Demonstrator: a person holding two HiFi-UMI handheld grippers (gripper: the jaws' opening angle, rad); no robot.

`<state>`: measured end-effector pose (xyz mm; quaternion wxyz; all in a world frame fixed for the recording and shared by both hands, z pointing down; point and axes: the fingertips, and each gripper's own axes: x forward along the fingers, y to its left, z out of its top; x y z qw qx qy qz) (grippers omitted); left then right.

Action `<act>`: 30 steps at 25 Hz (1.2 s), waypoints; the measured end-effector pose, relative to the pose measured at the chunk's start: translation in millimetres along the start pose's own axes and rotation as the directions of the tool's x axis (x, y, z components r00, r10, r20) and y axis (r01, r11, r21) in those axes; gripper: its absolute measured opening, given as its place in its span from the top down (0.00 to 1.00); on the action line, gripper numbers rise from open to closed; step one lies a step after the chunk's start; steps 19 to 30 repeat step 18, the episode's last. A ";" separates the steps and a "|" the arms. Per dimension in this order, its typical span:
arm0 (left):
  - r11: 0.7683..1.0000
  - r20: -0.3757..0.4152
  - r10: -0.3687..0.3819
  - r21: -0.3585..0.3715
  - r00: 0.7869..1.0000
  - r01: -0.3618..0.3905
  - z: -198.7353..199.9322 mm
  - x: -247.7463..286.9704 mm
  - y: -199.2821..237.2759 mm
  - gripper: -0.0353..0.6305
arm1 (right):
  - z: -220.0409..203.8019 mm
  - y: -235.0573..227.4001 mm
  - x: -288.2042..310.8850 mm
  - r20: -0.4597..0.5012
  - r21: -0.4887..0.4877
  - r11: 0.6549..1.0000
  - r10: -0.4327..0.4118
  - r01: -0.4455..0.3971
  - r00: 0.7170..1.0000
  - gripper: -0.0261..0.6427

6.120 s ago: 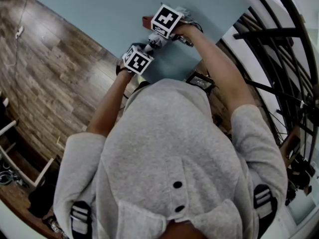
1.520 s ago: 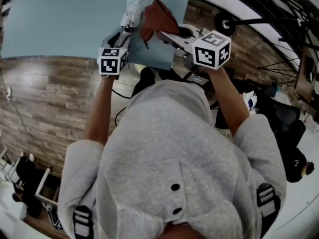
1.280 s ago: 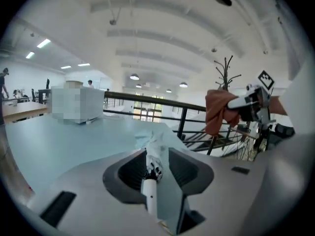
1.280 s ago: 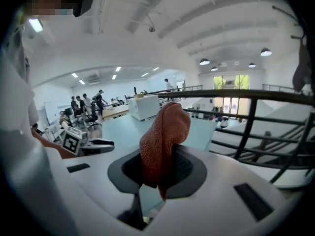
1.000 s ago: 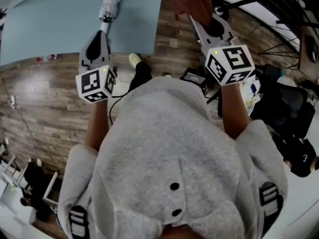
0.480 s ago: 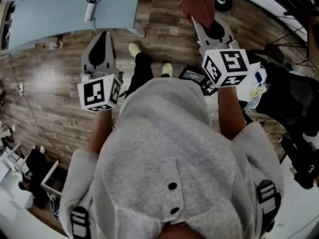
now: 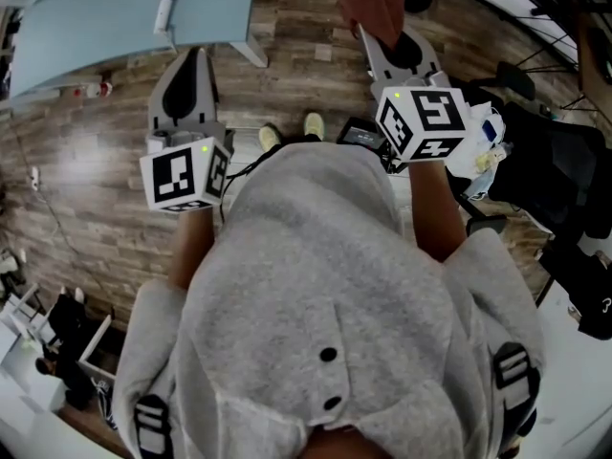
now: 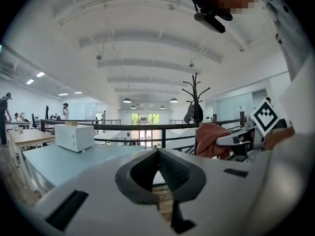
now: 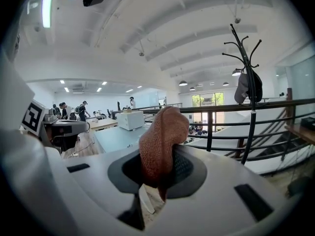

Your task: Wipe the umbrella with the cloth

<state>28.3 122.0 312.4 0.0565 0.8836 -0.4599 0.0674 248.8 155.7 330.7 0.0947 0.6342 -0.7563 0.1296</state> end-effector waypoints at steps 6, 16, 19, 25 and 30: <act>0.999 -0.005 -0.041 -0.005 0.999 0.041 -4.2 -14.1 16.1 0.92 | 8.7 22.6 -4.1 0.005 0.001 0.999 -0.033 0.033 0.999 0.85; 0.998 0.020 -0.067 -0.017 0.998 0.068 -4.2 -23.1 31.3 0.92 | 6.9 49.4 -3.9 -0.007 -0.046 0.997 -0.054 0.054 0.999 0.85; 0.997 0.019 -0.070 -0.023 0.997 0.071 -2.8 -24.1 35.9 0.92 | 9.2 55.2 -1.5 -0.005 -0.049 0.997 -0.054 0.054 0.999 0.85; 0.997 0.019 -0.070 -0.023 0.997 0.071 -2.8 -24.1 35.9 0.92 | 9.2 55.2 -1.5 -0.005 -0.049 0.997 -0.054 0.054 0.999 0.85; 0.997 0.019 -0.070 -0.023 0.997 0.071 -2.8 -24.1 35.9 0.92 | 9.2 55.2 -1.5 -0.005 -0.049 0.997 -0.054 0.054 0.999 0.85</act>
